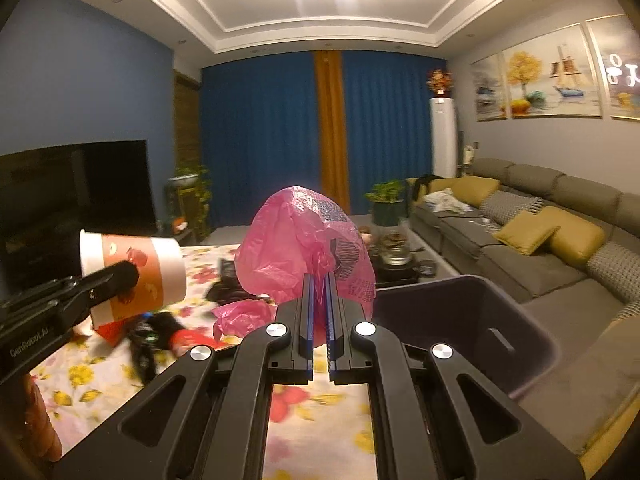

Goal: Collect trash
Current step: 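Carry the pink bag to the bin and open the right tool over it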

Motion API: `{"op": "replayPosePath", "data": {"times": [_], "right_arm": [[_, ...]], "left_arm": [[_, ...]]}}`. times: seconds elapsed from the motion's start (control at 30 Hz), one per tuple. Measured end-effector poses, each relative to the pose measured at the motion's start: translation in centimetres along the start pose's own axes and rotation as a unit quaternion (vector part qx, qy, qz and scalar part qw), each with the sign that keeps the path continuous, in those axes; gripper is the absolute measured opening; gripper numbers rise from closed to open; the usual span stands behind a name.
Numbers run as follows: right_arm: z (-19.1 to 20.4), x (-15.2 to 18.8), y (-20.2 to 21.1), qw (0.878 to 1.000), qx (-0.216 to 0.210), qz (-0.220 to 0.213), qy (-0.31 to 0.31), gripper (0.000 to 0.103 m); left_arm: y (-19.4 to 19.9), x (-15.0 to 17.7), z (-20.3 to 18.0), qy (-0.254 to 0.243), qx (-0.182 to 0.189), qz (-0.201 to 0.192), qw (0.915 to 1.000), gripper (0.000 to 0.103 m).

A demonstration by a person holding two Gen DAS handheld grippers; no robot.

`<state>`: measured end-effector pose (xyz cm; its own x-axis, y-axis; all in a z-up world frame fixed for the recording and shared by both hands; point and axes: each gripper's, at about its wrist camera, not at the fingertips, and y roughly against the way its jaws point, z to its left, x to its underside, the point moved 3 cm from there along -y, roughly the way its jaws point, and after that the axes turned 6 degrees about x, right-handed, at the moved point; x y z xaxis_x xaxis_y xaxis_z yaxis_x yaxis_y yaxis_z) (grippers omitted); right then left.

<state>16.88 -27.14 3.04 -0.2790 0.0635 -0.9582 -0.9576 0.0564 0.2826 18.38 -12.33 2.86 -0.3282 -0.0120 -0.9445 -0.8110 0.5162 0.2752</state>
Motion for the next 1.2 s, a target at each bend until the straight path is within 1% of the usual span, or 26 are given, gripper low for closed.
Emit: {"op": "replayPosePath", "data": {"times": [0.23,0.33,0.43,0.57,0.8,1.0,1.2], "right_arm": [[-5.4,0.1,0.5,0.998,0.055,-0.005,-0.022,0.006],[-7.2,0.3,0.6,0.997,0.073,-0.007,-0.031,0.006],[-8.6,0.6,0.6,0.996,0.084,-0.007,-0.042,0.006],[-10.2,0.9,0.4,0.994,0.093,-0.006,-0.05,0.006],[-11.2,1.0,-1.0,0.993,0.102,-0.004,-0.056,0.006],[-10.4,1.3,-1.8,0.993,0.105,-0.002,-0.06,0.006],[-11.1,1.1,-2.5,0.993,0.102,0.0,-0.064,0.006]], "left_arm": [[-5.4,-0.5,-5.3,-0.019,0.055,0.007,0.9983,0.002],[-7.4,-0.1,-6.6,-0.023,0.071,0.014,0.9971,0.002],[-9.6,0.3,-7.7,-0.025,0.088,0.023,0.9956,0.002],[-11.6,0.7,-9.1,-0.027,0.101,0.028,0.9941,0.002],[-13.8,1.0,-9.7,-0.026,0.113,0.032,0.9928,0.002],[-15.7,1.1,-10.1,-0.025,0.112,0.038,0.9926,0.002],[-16.8,1.4,-10.5,-0.021,0.118,0.044,0.9918,0.002]]}}
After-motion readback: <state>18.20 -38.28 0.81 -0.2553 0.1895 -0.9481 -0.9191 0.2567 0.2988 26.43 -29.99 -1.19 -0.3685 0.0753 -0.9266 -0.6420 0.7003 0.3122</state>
